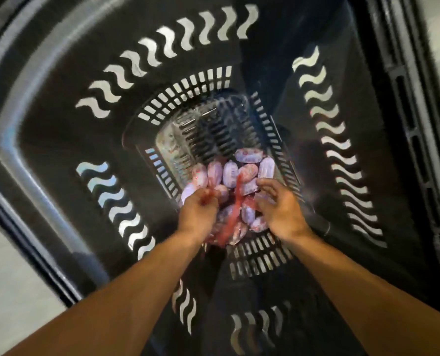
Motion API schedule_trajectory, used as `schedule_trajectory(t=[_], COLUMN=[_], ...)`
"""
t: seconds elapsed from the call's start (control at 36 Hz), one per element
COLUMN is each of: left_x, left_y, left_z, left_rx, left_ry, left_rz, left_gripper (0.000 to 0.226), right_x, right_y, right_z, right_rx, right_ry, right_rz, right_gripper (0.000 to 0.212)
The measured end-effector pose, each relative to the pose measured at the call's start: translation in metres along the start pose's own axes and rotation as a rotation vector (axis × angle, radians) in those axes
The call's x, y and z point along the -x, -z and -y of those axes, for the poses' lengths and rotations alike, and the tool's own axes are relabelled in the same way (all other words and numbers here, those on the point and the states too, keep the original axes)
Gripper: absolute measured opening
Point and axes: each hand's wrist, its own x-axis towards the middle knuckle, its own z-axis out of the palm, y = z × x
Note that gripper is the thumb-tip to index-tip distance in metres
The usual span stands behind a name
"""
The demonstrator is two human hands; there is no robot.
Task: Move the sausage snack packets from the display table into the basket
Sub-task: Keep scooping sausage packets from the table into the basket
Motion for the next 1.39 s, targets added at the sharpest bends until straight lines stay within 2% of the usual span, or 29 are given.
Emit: schedule_trajectory(t=[0.08, 0.14, 0.25, 0.33, 0.44, 0.53, 0.64, 0.72, 0.89, 1.0, 1.14, 1.22, 1.28, 1.39], left_x=[0.009, 0.017, 0.019, 0.013, -0.002, -0.012, -0.012, 0.003, 0.071, 0.138, 0.231, 0.287, 0.321, 0.390], left_y=[0.003, 0.007, 0.017, 0.026, 0.038, 0.048, 0.063, 0.072, 0.096, 0.116, 0.147, 0.172, 0.188, 0.223], left_z=[-0.001, -0.005, -0.014, -0.027, -0.047, -0.061, -0.072, -0.068, -0.056, -0.063, -0.095, -0.117, -0.135, -0.175], left_rx=[-0.088, -0.133, -0.317, -0.351, -0.407, -0.451, -0.522, -0.528, -0.481, -0.436, -0.443, -0.474, -0.530, -0.699], left_ry=[-0.089, -0.135, -0.275, -0.279, -0.237, -0.262, -0.296, -0.291, -0.237, -0.217, -0.320, -0.366, -0.414, -0.560], left_rz=[0.016, 0.061, 0.156, 0.227, 0.231, 0.247, 0.206, 0.183, 0.185, 0.189, 0.219, 0.221, 0.224, 0.200], left_gripper=[0.028, 0.033, 0.026, 0.028, 0.021, 0.028, 0.042, 0.040, 0.032, 0.030, 0.028, 0.025, 0.023, 0.033], right_x=[0.004, 0.007, 0.008, 0.009, 0.002, -0.004, -0.004, 0.009, 0.077, 0.145, 0.233, 0.285, 0.321, 0.392], right_y=[0.013, 0.028, 0.058, 0.060, 0.051, 0.048, 0.050, 0.053, 0.060, 0.068, 0.082, 0.090, 0.096, 0.105], right_z=[-0.002, -0.003, -0.006, -0.006, -0.003, 0.000, 0.004, 0.011, 0.042, 0.080, 0.132, 0.168, 0.194, 0.245], right_rx=[0.115, 0.227, 0.351, 0.389, 0.280, 0.202, 0.243, 0.288, 0.292, 0.301, 0.258, 0.215, 0.181, 0.157], right_ry=[0.011, 0.010, 0.016, 0.026, -0.048, -0.025, -0.040, -0.072, -0.169, -0.169, -0.118, -0.069, -0.057, -0.004], right_rz=[0.041, 0.053, 0.070, 0.149, 0.140, 0.137, 0.153, 0.145, 0.150, 0.190, 0.198, 0.138, 0.094, 0.017], right_gripper=[0.046, 0.048, 0.050, 0.054, 0.053, 0.049, 0.051, 0.051, 0.044, 0.042, 0.047, 0.046, 0.044, 0.042])
